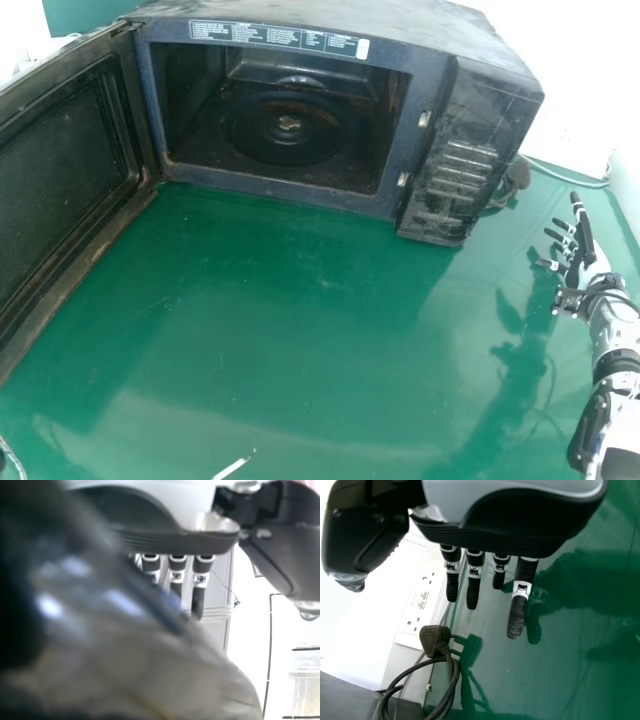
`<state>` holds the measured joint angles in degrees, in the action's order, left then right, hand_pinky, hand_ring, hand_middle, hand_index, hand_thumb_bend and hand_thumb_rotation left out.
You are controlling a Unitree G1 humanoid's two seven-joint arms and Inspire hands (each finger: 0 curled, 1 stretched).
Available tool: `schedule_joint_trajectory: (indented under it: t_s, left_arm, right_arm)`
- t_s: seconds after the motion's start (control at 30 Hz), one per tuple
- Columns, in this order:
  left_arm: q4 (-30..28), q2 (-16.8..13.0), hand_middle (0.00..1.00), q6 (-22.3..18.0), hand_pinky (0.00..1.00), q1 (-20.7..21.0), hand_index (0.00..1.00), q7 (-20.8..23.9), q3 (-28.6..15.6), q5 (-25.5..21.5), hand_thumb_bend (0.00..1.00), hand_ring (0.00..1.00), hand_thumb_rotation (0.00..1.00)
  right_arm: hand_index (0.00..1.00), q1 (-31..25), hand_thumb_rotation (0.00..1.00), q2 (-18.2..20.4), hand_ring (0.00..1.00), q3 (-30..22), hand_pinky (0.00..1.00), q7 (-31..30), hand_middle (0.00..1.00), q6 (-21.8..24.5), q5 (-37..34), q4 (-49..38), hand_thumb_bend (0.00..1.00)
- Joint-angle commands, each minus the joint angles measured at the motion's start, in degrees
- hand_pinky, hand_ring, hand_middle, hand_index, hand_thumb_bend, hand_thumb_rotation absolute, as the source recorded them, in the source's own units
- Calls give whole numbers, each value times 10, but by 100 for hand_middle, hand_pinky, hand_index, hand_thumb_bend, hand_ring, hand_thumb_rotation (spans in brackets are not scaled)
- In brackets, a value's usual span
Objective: Open the door of oven
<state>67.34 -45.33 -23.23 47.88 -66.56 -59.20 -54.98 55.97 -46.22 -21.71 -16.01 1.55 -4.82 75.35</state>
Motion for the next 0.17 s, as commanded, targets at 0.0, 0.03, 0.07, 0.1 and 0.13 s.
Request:
schedule_joint_trajectory:
  t_s: [0.0,0.03,0.07,0.1,0.13]
  left_arm:
    - [-10,29,80,-21,61,25,77,29,12,11,100,76,81]
    - [-14,32,79,-29,59,27,77,37,12,10,100,74,81]
    - [-17,35,79,-33,58,28,78,43,12,9,100,74,81]
    - [-20,36,80,-33,57,29,79,45,12,7,100,75,82]
    - [-22,38,80,-33,57,29,78,49,12,6,100,75,81]
  right_arm:
    - [86,-20,100,14,67,2,56,-5,81,20,3,16,92]
    - [86,-20,100,14,68,3,59,-3,81,20,4,16,92]
    - [86,-20,100,14,67,5,62,-2,81,20,6,16,92]
    - [86,-19,100,14,67,5,60,-1,80,20,6,16,92]
    - [86,-19,100,14,67,5,58,-2,80,20,6,16,92]
